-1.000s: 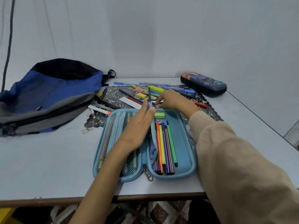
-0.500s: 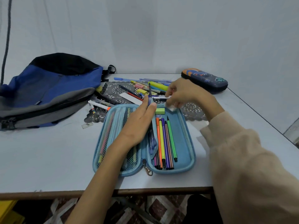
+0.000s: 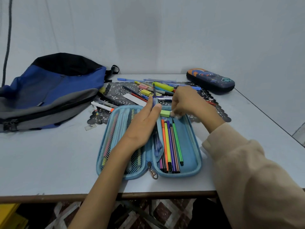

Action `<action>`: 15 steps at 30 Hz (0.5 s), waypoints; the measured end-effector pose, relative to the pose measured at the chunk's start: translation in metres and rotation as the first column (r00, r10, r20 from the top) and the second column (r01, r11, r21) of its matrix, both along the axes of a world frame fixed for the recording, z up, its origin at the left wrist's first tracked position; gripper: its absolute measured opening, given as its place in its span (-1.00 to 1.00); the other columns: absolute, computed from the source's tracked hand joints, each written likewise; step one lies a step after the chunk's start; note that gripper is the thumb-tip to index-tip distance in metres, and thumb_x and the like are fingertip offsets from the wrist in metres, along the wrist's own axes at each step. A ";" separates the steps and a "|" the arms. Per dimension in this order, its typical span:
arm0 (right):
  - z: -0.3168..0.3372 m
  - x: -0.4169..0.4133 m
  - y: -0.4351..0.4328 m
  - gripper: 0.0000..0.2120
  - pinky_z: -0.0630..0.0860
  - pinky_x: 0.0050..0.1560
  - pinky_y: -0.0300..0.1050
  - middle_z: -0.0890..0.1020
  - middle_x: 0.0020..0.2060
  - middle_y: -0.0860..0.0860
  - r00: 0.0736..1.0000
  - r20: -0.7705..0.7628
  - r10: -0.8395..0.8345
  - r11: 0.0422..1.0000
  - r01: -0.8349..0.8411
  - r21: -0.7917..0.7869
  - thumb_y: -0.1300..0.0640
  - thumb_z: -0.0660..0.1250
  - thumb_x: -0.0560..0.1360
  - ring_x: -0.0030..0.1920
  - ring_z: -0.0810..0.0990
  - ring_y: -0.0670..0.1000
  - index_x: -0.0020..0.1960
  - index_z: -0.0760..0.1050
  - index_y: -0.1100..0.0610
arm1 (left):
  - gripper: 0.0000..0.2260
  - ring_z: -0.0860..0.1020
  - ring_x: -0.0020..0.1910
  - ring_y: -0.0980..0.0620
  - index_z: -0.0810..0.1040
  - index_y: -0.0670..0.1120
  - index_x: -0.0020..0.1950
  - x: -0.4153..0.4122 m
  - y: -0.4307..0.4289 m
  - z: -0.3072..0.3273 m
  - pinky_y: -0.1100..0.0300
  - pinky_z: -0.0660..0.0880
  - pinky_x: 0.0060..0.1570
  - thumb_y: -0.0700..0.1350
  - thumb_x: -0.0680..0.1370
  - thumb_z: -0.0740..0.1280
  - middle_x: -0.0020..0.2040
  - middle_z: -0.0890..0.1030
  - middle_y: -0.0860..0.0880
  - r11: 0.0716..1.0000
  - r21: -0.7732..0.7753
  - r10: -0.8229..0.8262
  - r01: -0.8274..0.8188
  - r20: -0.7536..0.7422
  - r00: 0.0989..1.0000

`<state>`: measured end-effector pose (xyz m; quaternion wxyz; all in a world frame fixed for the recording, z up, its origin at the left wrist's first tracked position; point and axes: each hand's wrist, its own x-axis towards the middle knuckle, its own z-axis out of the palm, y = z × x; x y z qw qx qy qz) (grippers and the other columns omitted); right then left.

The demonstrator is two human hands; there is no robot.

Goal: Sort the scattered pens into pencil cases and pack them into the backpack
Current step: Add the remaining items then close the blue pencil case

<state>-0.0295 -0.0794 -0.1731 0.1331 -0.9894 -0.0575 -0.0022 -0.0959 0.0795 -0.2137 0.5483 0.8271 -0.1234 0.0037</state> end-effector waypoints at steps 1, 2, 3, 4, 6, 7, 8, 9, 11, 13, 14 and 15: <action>0.003 0.001 -0.003 -0.88 0.63 -0.01 -0.04 0.69 -0.18 0.11 1.000 -0.019 0.009 0.997 -0.008 0.079 0.22 0.51 0.40 -0.18 0.68 0.05 -0.10 0.65 0.24 | -0.48 0.14 0.42 0.27 0.00 0.09 0.59 0.000 0.000 0.000 0.31 0.06 0.26 0.16 0.66 0.03 0.55 0.15 0.14 1.000 0.009 0.003 -0.003 0.005 1.000; 0.006 0.005 -0.007 -0.92 0.62 -0.02 -0.06 0.69 -0.19 0.12 1.000 0.009 0.007 0.988 -0.009 0.155 0.23 0.48 0.43 -0.23 0.66 0.03 -0.11 0.65 0.24 | -0.48 0.14 0.42 0.27 0.00 0.09 0.60 0.000 0.000 0.000 0.31 0.06 0.25 0.16 0.66 0.03 0.55 0.15 0.13 1.000 0.018 0.004 -0.004 0.011 1.000; 0.007 0.013 -0.011 -0.95 0.61 -0.04 -0.07 0.69 -0.18 0.12 0.997 0.076 -0.019 0.979 0.003 0.205 0.23 0.45 0.46 -0.27 0.63 0.01 -0.10 0.65 0.22 | -0.48 0.14 0.45 0.24 0.00 0.08 0.60 0.000 -0.001 0.000 0.32 0.06 0.25 0.16 0.66 0.02 0.56 0.14 0.14 1.000 0.026 0.004 -0.004 0.013 1.000; 0.007 0.023 -0.014 -0.94 0.58 -0.06 -0.06 0.68 -0.15 0.12 0.985 0.162 -0.068 0.976 0.031 0.217 0.23 0.40 0.48 -0.26 0.61 0.03 -0.09 0.65 0.20 | -0.48 0.12 0.49 0.21 0.00 0.08 0.60 0.000 -0.001 0.001 0.33 0.05 0.26 0.16 0.66 0.02 0.56 0.12 0.14 1.000 0.030 0.004 -0.004 0.010 1.000; 0.001 0.047 -0.018 -0.83 0.52 -0.08 -0.07 0.67 -0.05 0.10 0.946 0.284 -0.155 0.979 0.108 0.175 0.25 0.30 0.48 -0.11 0.61 0.10 -0.02 0.65 0.14 | -0.48 0.10 0.52 0.18 -0.01 0.07 0.60 -0.001 -0.001 0.001 0.32 0.05 0.29 0.16 0.66 0.01 0.57 0.10 0.15 1.000 0.024 0.002 -0.002 0.003 1.000; -0.003 0.058 -0.017 -0.79 0.50 -0.07 -0.07 0.65 0.01 0.08 0.942 0.298 -0.155 0.983 0.116 0.145 0.26 0.27 0.48 -0.03 0.60 0.12 0.02 0.64 0.11 | -0.48 0.10 0.52 0.18 -0.01 0.07 0.60 -0.001 -0.001 0.001 0.32 0.04 0.30 0.16 0.66 0.01 0.57 0.09 0.15 1.000 0.019 0.000 0.000 0.003 1.000; -0.008 0.067 -0.015 -0.77 0.50 -0.04 -0.06 0.64 0.05 0.07 0.949 0.288 -0.127 0.989 0.098 0.114 0.26 0.25 0.48 0.03 0.59 0.13 0.05 0.63 0.09 | -0.48 0.09 0.52 0.19 0.00 0.07 0.60 -0.001 -0.001 0.001 0.33 0.03 0.30 0.16 0.66 0.01 0.57 0.09 0.15 1.000 0.015 -0.001 0.001 0.003 1.000; -0.012 0.075 -0.012 -0.76 0.50 0.00 -0.05 0.63 0.09 0.08 0.961 0.263 -0.084 0.994 0.064 0.085 0.25 0.24 0.50 0.07 0.58 0.13 0.07 0.62 0.09 | -0.48 0.09 0.52 0.20 0.00 0.07 0.60 -0.001 -0.001 0.000 0.33 0.02 0.30 0.16 0.66 0.02 0.57 0.09 0.16 1.000 0.013 -0.001 0.001 0.004 1.000; -0.018 0.088 -0.002 -0.71 0.48 0.11 -0.02 0.59 0.19 0.13 0.984 0.176 0.017 1.000 -0.020 0.016 0.24 0.21 0.53 0.16 0.55 0.15 0.18 0.58 0.11 | -0.48 0.09 0.52 0.21 0.00 0.07 0.60 -0.001 -0.001 0.000 0.33 0.03 0.31 0.16 0.66 0.02 0.57 0.09 0.16 1.000 0.013 -0.001 0.001 0.003 1.000; -0.024 0.094 0.010 -0.61 0.44 0.21 0.00 0.51 0.32 0.13 0.991 0.060 0.116 0.992 -0.112 -0.063 0.26 0.14 0.56 0.27 0.49 0.17 0.34 0.49 0.09 | -0.47 0.08 0.52 0.21 0.00 0.07 0.60 0.000 0.000 -0.001 0.32 0.03 0.32 0.17 0.66 0.02 0.57 0.09 0.15 1.000 0.009 -0.001 0.001 -0.002 1.000; -0.028 0.096 0.015 -0.57 0.43 0.24 0.02 0.48 0.35 0.13 0.990 0.014 0.143 0.985 -0.141 -0.100 0.27 0.12 0.56 0.30 0.47 0.18 0.39 0.45 0.06 | -0.47 0.08 0.52 0.21 0.00 0.07 0.60 0.000 0.000 -0.001 0.32 0.02 0.32 0.17 0.66 0.02 0.57 0.08 0.16 1.000 0.007 -0.001 0.001 -0.003 1.000; -0.031 0.098 0.018 -0.55 0.44 0.25 0.05 0.47 0.36 0.13 0.988 -0.010 0.154 0.979 -0.154 -0.132 0.26 0.11 0.56 0.30 0.46 0.19 0.41 0.43 0.04 | -0.47 0.08 0.52 0.21 0.00 0.08 0.60 0.001 0.000 -0.001 0.33 0.02 0.32 0.17 0.66 0.03 0.57 0.09 0.16 1.000 0.006 -0.001 0.001 -0.002 1.000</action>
